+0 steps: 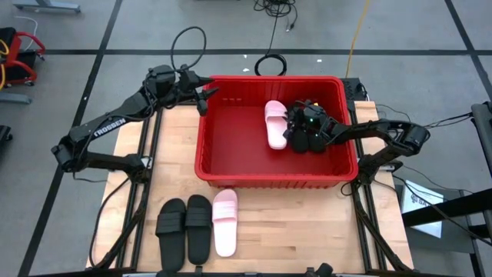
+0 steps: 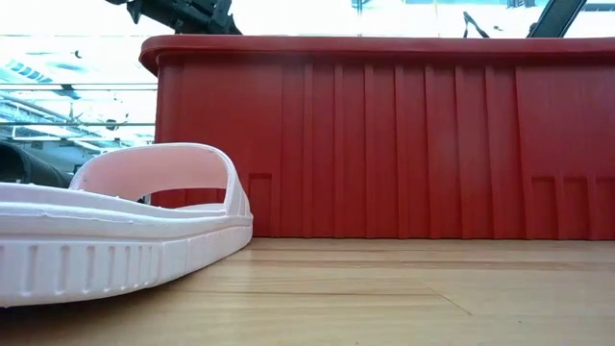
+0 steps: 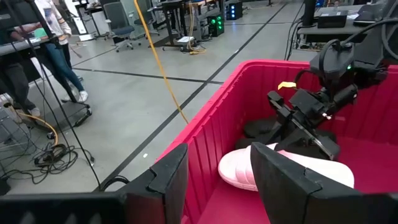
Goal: Pick and place slides into bin
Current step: Put the pink slide into the red bin
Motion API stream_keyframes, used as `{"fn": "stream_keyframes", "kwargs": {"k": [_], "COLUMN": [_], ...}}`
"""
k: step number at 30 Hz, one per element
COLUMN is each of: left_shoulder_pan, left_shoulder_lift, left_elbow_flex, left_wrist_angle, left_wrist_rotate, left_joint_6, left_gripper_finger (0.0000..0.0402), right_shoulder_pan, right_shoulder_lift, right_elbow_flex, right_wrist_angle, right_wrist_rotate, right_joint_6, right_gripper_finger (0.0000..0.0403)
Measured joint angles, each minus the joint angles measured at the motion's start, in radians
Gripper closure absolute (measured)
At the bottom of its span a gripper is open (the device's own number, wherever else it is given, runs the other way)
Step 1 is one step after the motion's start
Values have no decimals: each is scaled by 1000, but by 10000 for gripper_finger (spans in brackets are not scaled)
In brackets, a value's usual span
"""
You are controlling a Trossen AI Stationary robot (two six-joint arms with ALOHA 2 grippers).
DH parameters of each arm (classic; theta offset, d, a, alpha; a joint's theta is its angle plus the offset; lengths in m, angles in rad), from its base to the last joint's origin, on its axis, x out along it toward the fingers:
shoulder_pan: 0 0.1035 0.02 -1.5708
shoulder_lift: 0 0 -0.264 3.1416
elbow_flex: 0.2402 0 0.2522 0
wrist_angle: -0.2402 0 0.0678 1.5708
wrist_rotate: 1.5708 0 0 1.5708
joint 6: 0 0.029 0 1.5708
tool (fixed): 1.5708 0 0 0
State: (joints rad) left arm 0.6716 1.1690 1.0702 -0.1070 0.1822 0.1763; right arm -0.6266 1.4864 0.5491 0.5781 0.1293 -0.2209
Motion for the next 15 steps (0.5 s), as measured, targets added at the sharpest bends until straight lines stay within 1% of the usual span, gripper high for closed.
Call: {"fn": "stream_keyframes", "kwargs": {"k": [9, 15], "left_shoulder_pan": [0, 0], "left_shoulder_lift": [0, 0], "left_elbow_flex": [0, 0], "left_wrist_angle": [0, 0], "left_wrist_rotate": [0, 0], "left_joint_6": [-7, -11], "left_gripper_finger": [227, 227], "right_shoulder_pan": [-2, 0], "right_shoulder_lift": [1, 1], "right_elbow_flex": [0, 12], "right_wrist_angle": [-28, -58], "right_wrist_rotate": [21, 5], "right_joint_6": [36, 74], "right_gripper_finger": [241, 195]}}
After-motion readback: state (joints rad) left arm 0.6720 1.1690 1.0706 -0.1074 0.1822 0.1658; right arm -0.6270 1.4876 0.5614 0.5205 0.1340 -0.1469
